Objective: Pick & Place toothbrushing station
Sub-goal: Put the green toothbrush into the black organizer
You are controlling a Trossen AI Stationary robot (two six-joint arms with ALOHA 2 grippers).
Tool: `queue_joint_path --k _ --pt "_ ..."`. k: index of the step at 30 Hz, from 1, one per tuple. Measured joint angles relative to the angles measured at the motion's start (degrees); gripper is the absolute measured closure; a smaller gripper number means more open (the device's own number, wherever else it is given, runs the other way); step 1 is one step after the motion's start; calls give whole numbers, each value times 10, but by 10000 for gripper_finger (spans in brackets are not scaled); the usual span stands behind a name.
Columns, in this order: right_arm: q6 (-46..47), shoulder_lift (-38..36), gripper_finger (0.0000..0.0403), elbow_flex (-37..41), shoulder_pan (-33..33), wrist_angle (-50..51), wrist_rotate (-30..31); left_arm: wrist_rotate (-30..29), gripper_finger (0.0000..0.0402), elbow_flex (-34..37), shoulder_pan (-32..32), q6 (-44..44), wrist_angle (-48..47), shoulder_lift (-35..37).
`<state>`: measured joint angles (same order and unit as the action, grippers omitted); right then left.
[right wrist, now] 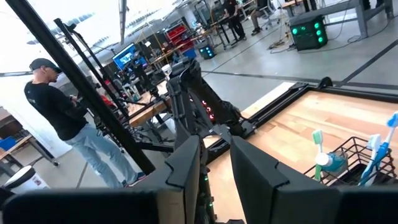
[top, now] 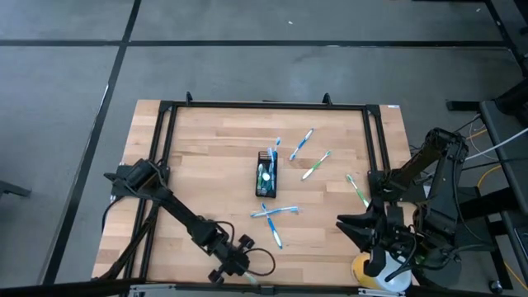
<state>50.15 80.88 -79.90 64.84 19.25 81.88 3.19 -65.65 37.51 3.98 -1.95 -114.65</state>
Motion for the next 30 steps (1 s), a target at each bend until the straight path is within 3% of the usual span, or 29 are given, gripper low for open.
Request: queue_joint_path --k 5,9,14,20,30 --pt "1 0 307 0 0 0 4 -14 390 -2 -2 44 -19 -5" --pt "5 0 307 0 0 0 13 -38 395 12 -8 101 -36 0" --pt "4 -2 307 0 -2 0 13 -113 397 14 -14 160 -91 9" --pt "4 -2 307 0 -5 -1 13 -152 398 16 -22 179 -116 18" --pt "4 -2 307 0 -5 -1 13 -143 325 21 -30 157 -153 56"
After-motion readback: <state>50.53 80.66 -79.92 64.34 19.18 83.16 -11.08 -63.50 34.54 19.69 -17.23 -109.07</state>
